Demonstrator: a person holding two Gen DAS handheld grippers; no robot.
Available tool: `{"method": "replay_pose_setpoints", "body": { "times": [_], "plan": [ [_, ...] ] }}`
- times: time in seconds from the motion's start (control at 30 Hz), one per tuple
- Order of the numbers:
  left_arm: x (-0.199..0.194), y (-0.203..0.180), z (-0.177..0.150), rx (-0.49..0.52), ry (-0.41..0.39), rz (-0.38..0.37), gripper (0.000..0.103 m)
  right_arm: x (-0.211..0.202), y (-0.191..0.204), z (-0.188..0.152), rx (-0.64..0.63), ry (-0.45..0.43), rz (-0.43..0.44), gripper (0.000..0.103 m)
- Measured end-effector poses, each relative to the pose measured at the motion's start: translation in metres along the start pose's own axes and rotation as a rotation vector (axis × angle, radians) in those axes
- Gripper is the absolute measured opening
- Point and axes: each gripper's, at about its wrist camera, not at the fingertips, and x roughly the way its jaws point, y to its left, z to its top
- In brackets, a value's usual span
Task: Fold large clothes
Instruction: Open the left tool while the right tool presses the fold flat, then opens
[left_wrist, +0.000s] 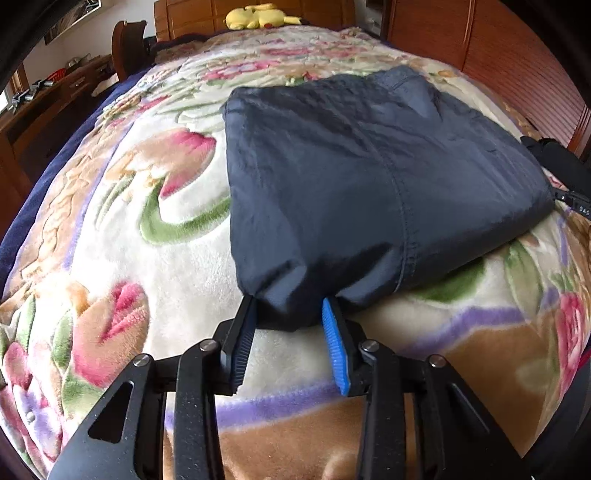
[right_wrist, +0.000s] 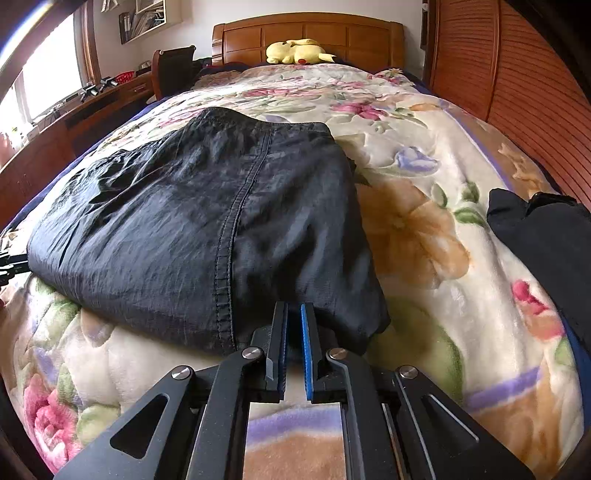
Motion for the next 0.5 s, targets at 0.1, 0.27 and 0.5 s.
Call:
{"method": "replay_pose_setpoints", "body": {
  "times": [0.1, 0.27, 0.5],
  "plan": [
    [0.002, 0.001, -0.001, -0.010, 0.005, -0.002, 0.038, 0.001, -0.001, -0.001, 0.006, -0.004, -0.001, 0.011],
    [0.006, 0.006, -0.002, -0.035, 0.017, -0.008, 0.042, 0.003, -0.002, -0.006, 0.011, -0.006, -0.006, 0.016],
    [-0.002, 0.011, -0.001, -0.046, -0.022, -0.001, 0.052, 0.004, -0.008, -0.005, 0.027, 0.010, -0.015, 0.030]
  ]
}}
